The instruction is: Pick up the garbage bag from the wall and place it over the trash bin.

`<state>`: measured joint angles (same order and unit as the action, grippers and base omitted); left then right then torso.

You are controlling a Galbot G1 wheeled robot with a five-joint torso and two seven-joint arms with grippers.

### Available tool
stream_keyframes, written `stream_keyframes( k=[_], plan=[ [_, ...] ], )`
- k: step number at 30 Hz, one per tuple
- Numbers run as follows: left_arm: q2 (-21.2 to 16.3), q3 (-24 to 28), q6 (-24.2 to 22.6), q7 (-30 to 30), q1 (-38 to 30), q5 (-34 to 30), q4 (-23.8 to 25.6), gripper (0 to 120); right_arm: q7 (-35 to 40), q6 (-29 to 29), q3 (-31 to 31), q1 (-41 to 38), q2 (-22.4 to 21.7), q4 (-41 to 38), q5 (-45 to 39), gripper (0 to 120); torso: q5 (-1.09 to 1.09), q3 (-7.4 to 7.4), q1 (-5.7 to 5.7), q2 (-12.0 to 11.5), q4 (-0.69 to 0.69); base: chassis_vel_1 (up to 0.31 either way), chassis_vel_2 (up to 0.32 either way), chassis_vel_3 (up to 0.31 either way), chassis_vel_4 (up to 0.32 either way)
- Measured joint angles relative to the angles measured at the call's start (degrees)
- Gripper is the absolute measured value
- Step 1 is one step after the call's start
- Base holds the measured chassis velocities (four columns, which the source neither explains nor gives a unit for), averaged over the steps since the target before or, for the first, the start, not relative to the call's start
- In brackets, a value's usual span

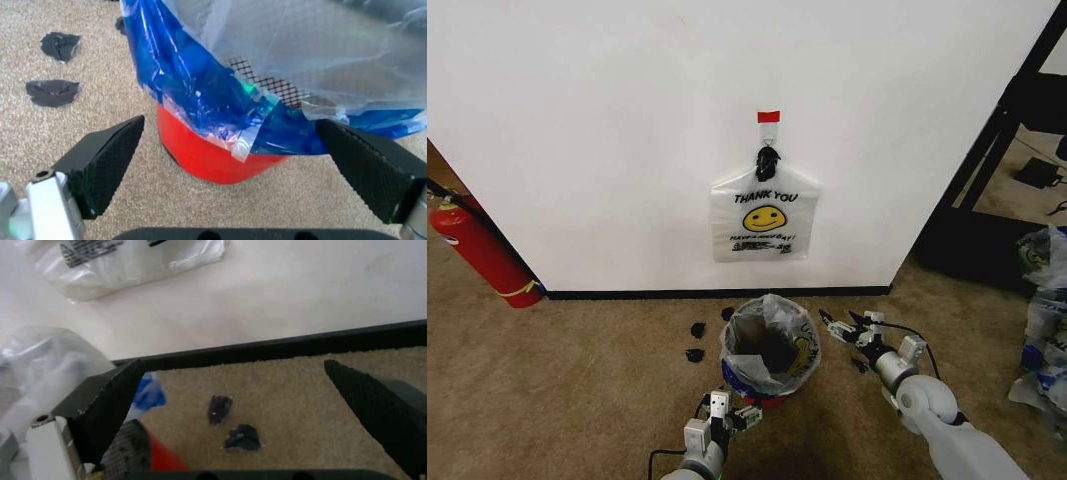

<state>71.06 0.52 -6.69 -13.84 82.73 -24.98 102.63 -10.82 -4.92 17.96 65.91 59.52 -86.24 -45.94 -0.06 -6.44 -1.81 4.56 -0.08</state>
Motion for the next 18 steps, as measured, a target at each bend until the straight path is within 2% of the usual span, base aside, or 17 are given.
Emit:
stream_keyframes(
  k=[5, 10, 17, 18],
  plan=[
    [-0.2, 0.1, -0.1, 0.0, 0.1, 0.0, 0.3, 100, -2.5, 0.9, 0.0, -0.9, 0.2, 2.0, -0.2, 100, 0.01, 0.0, 0.0, 0.0, 0.0, 0.0, 0.0, 0.0, 0.0],
    [-0.6, 0.1, -0.3, 0.1, 0.4, 0.3, 0.5, 100, -10.1, 0.0, -0.2, -2.3, 0.4, 4.4, -2.0, 100, 0.01, 0.0, 0.0, 0.0, 0.0, 0.0, 0.0, 0.0, 0.0],
    [-1.3, 0.0, -0.7, 0.1, 1.1, 1.2, 0.9, 100, -17.3, -1.9, 0.4, -4.8, 0.0, 8.6, 1.3, 100, 0.01, 0.0, 0.0, 0.0, 0.0, 0.0, 0.0, 0.0, 0.0],
    [-1.6, 0.0, -0.7, 0.1, 1.4, 1.5, 1.0, 100, -20.3, -2.2, 0.8, -5.5, -0.1, 10.0, 2.7, 100, 0.01, 0.0, 0.0, 0.0, 0.0, 0.0, 0.0, 0.0, 0.0]
  ],
)
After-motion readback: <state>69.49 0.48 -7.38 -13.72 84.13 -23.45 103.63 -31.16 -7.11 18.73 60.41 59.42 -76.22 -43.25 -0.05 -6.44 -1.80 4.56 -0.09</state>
